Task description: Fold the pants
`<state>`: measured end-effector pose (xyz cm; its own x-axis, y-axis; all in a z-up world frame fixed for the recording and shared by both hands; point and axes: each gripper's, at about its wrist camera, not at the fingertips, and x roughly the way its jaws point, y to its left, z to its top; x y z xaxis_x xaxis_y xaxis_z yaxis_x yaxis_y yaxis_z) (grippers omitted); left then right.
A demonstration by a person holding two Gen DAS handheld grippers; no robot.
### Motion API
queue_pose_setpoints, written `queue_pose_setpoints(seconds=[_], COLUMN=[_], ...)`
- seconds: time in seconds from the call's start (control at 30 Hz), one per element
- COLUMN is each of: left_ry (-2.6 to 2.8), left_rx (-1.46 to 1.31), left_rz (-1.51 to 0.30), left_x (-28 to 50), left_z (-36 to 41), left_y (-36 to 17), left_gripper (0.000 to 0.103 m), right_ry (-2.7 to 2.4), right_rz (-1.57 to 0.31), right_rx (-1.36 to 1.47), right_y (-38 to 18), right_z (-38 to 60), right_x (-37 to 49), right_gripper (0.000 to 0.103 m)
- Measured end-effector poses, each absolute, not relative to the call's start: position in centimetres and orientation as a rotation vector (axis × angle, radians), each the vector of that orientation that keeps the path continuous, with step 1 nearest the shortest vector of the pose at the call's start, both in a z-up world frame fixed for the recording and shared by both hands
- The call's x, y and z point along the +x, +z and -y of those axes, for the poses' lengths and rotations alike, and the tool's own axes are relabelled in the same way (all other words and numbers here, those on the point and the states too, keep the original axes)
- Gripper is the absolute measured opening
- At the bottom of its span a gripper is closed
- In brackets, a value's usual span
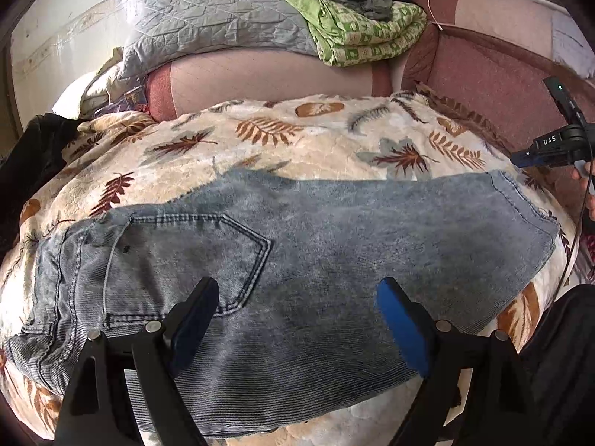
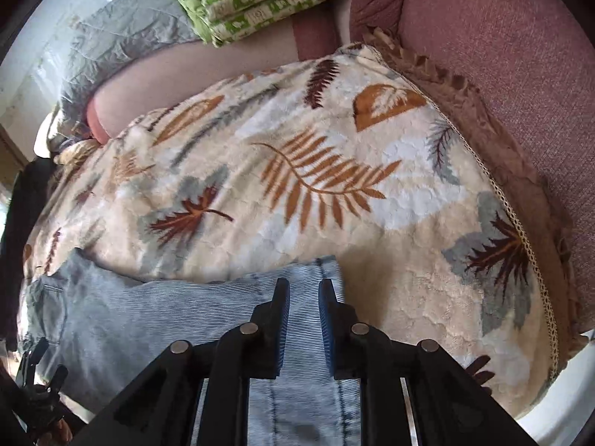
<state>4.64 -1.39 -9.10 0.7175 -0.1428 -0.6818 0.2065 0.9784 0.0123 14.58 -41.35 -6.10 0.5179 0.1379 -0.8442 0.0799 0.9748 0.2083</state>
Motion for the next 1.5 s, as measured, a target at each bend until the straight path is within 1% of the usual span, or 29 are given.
queue_pose_setpoints(seconds=[0.03, 0.07, 0.1, 0.13, 0.17, 0.2, 0.27, 0.3, 0.43, 0.53, 0.6, 0.7, 0.73, 0.83, 0.93, 1.03, 1.13, 1.23, 1.3, 1.37, 1.4, 1.47, 1.5], left_ry=[-0.175, -0.155, -0.139, -0.130, -0.129, -0.121, -0.112, -0.109, -0.121, -0.118, -0.129, -0.139, -0.140, -0.145, -0.138, -0.145, -0.155, -0.155, -0.153, -0.154, -0.155, -0.150, -0.146], left_rx=[0.090, 0.087, 0.081, 0.072, 0.066, 0.076, 0.138, 0.164, 0.129, 0.137, 0.130, 0.129, 0.130, 0.124, 0.121, 0.122, 0.112, 0.095, 0.084, 0.077, 0.079, 0.089, 0.091], left_rz=[-0.741, -0.758, -0.788, -0.818, -0.851, -0.883, -0.861, -0.856, -0.840, -0.832, -0.831, -0.828, -0.826, -0.820, -0.820, -0.819, -0.817, -0.813, -0.814, -0.813, -0.812, -0.808, -0.806], left_x=[4.8, 5.1, 5.6, 6.0, 6.5, 6.8, 6.6, 6.4, 6.3, 6.2, 6.2, 6.2, 6.2, 6.0, 6.1, 6.0, 5.8, 5.7, 5.8, 5.8, 5.7, 5.7, 5.7], left_z=[1.2, 1.0, 0.8, 0.6, 0.5, 0.5, 1.1, 1.4, 0.9, 1.0, 0.9, 0.8, 0.8, 0.7, 0.8, 0.7, 0.4, 0.3, 0.3, 0.2, 0.2, 0.3, 0.4], left_y=[-9.1, -9.3, -9.8, -10.3, -11.1, -11.9, -12.5, -12.5, -12.6, -12.6, -12.5, -12.5, -12.6, -12.5, -12.6, -12.6, -12.5, -12.4, -12.3, -12.3, -12.3, -12.4, -12.5], left_gripper=[0.087, 0.087, 0.087, 0.087, 0.087, 0.087, 0.088, 0.088, 0.089, 0.089, 0.089, 0.089, 0.089, 0.089, 0.089, 0.090, 0.090, 0.090, 0.090, 0.090, 0.090, 0.090, 0.090], right_ry=[0.082, 0.146, 0.200, 0.231, 0.271, 0.287, 0.186, 0.156, 0.187, 0.289, 0.336, 0.303, 0.288, 0.257, 0.328, 0.345, 0.314, 0.315, 0.308, 0.297, 0.284, 0.235, 0.190], right_rz=[-1.021, -1.028, -1.042, -1.061, -1.082, -1.104, -1.182, -1.195, -1.136, -1.143, -1.182, -1.249, -1.219, -1.212, -1.182, -1.241, -1.179, -1.091, -1.031, -1.000, -0.998, -1.032, -1.059], right_rx=[0.272, 0.327, 0.377, 0.410, 0.438, 0.459, 0.438, 0.479, 0.443, 0.378, 0.308, 0.202, 0.188, 0.279, 0.291, 0.328, 0.449, 0.500, 0.564, 0.632, 0.665, 0.693, 0.694], right_y=[-5.7, -5.7, -6.1, -6.7, -7.6, -8.8, -11.8, -12.7, -9.5, -8.1, -9.0, -12.3, -12.4, -11.2, -9.8, -12.6, -12.1, -9.2, -7.9, -7.5, -7.8, -9.5, -10.8], right_z=[40.7, 40.0, 39.2, 38.1, 37.2, 36.5, 36.1, 36.4, 34.3, 30.3, 27.3, 24.8, 24.8, 25.3, 24.3, 23.5, 24.6, 26.0, 27.9, 29.9, 30.8, 32.6, 33.8], right_x=[14.4, 14.7, 15.2, 15.6, 16.3, 17.0, 18.3, 18.5, 17.9, 18.2, 19.0, 20.4, 20.6, 20.5, 20.0, 21.2, 20.9, 17.7, 14.3, 11.2, 10.0, 8.8, 8.6], right_gripper=[0.022, 0.033, 0.041, 0.053, 0.055, 0.055, 0.054, 0.052, 0.053, 0.053, 0.053, 0.053, 0.049, 0.051, 0.051, 0.054, 0.054, 0.054, 0.058, 0.065, 0.066, 0.072, 0.072])
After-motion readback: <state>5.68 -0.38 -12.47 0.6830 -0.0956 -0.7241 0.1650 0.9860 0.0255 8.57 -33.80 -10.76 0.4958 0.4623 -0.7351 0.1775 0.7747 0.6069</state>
